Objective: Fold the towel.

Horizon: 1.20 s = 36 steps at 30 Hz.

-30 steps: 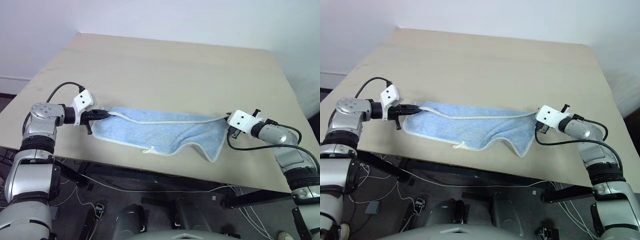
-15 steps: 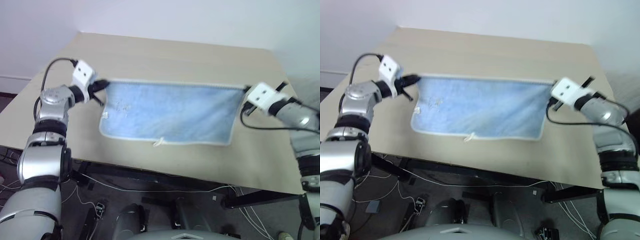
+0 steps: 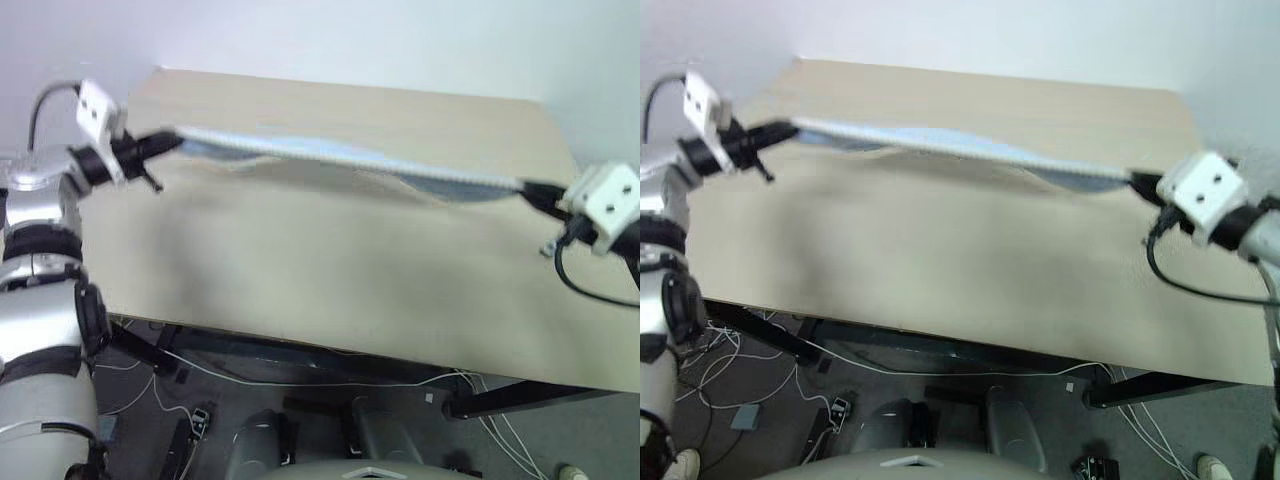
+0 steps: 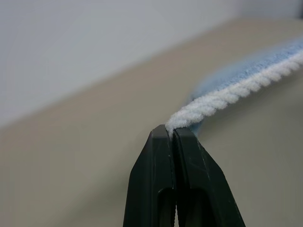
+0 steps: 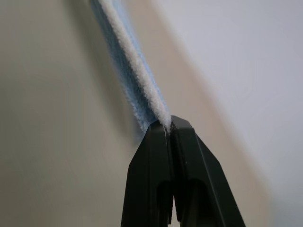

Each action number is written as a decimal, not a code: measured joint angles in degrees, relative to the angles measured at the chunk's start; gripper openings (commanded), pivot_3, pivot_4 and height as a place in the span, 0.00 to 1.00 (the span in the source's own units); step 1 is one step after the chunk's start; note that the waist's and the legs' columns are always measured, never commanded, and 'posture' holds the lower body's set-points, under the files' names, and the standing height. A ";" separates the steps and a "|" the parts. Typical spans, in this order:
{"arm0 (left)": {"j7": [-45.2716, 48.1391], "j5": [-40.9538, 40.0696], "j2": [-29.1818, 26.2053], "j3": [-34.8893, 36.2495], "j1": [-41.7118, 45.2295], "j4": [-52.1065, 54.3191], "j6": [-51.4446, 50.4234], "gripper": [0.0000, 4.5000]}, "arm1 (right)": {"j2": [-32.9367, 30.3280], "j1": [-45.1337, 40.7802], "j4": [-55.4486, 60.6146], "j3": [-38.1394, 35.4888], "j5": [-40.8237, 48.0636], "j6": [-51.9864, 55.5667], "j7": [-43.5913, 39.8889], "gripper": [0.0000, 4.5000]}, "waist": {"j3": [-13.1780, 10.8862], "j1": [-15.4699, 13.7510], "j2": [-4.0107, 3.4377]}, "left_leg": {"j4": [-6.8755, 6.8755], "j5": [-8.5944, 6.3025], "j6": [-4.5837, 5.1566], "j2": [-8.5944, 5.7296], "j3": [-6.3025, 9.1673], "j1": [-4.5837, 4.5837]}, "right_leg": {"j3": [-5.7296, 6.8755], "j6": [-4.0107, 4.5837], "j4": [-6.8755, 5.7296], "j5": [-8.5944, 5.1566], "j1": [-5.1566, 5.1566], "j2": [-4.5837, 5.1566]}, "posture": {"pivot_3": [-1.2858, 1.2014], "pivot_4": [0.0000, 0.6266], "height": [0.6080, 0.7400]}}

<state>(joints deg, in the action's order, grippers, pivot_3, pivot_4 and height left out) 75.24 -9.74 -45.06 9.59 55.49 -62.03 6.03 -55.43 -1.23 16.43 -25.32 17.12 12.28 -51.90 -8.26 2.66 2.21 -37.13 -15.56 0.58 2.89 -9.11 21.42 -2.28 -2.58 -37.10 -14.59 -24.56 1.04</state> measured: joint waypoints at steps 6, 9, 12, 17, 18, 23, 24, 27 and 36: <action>9.26 -2.06 -3.84 -1.08 -13.45 11.93 -8.16 0.00 | 0.06 12.80 8.21 -7.41 7.12 6.87 -7.41 0.01 | 0.01 -0.11 0.14 | 0.01 -0.08 0.08 0.00 0.08 0.06 | 0.01 0.02 0.06 -0.02 -0.01 0.06 | 0.52 0.24 0.86; 11.87 -4.03 -6.16 -1.05 -19.84 20.45 -13.74 0.00 | -0.11 16.21 8.62 -8.83 9.21 9.20 -10.94 0.01 | 0.03 -0.21 0.15 | -0.04 -0.10 0.09 -0.02 0.10 0.03 | 0.01 0.20 0.04 -0.11 0.03 0.13 | 0.52 0.24 0.86; 11.65 -4.83 -6.30 -1.07 -21.63 24.49 -16.78 0.00 | -1.59 14.90 7.01 -8.64 9.45 9.76 -12.12 0.01 | 0.03 -0.24 0.17 | -0.10 -0.12 0.12 -0.04 0.10 0.03 | 0.01 0.24 0.05 -0.13 0.04 0.15 | 0.52 0.24 0.86; 3.89 -1.51 -3.87 -3.39 -16.54 21.46 -13.85 0.00 | -2.07 3.69 -1.54 0.63 4.21 6.80 -9.01 0.01 | 0.09 -0.28 0.25 | -0.09 -0.13 0.14 -0.07 0.10 0.03 | 0.01 0.26 0.05 -0.13 0.02 0.15 | 0.52 0.24 0.86; 0.84 -0.13 -2.52 -4.33 -14.22 19.09 -12.84 0.00 | -2.00 1.13 -3.74 3.26 2.72 5.97 -8.01 0.01 | 0.08 -0.32 0.25 | -0.10 -0.13 0.15 -0.09 0.09 0.07 | 0.00 0.26 0.06 -0.13 -0.02 0.15 | 0.52 0.24 0.86; -10.45 6.60 3.81 -8.57 -5.46 6.33 -5.50 0.00 | 0.47 -10.11 -15.15 13.54 -4.64 2.34 -3.34 0.01 | 0.09 -0.35 0.27 | -0.10 -0.17 0.21 -0.12 0.06 0.13 | 0.00 0.18 0.07 -0.09 -0.05 0.16 | 0.52 0.24 0.86; -12.11 7.66 5.03 -9.11 -4.38 4.21 -4.20 0.00 | 1.11 -11.36 -17.30 15.12 -5.82 1.77 -2.62 0.01 | 0.09 -0.33 0.26 | -0.10 -0.17 0.21 -0.12 0.03 0.15 | 0.00 0.11 0.06 -0.05 -0.08 0.16 | 0.52 0.24 0.86; -17.30 10.77 7.89 -11.05 -1.08 -1.93 -1.15 0.00 | 3.12 -13.37 -22.11 18.77 -8.35 0.09 -1.47 0.01 | 0.07 -0.31 0.25 | -0.10 -0.16 0.21 -0.11 0.02 0.20 | -0.01 0.04 0.05 -0.01 -0.13 0.15 | 0.52 0.24 0.86; -26.36 14.33 11.52 -11.57 2.75 -9.74 3.48 0.54 | 4.86 -13.65 -24.45 20.05 -9.41 -0.68 0.79 0.53 | 0.07 -0.22 0.24 | -0.11 -0.16 0.20 -0.11 0.00 0.17 | 0.00 0.01 0.01 0.00 -0.12 0.15 | 0.52 0.24 0.86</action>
<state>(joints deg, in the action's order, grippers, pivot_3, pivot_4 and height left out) 48.88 4.59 -33.54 -1.98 58.24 -71.78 9.51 -50.57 -14.89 -8.02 -5.27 7.71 11.61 -51.12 -8.19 2.44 2.45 -37.23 -15.72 0.78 2.78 -9.11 21.59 -2.28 -2.56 -37.09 -14.59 -24.68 1.19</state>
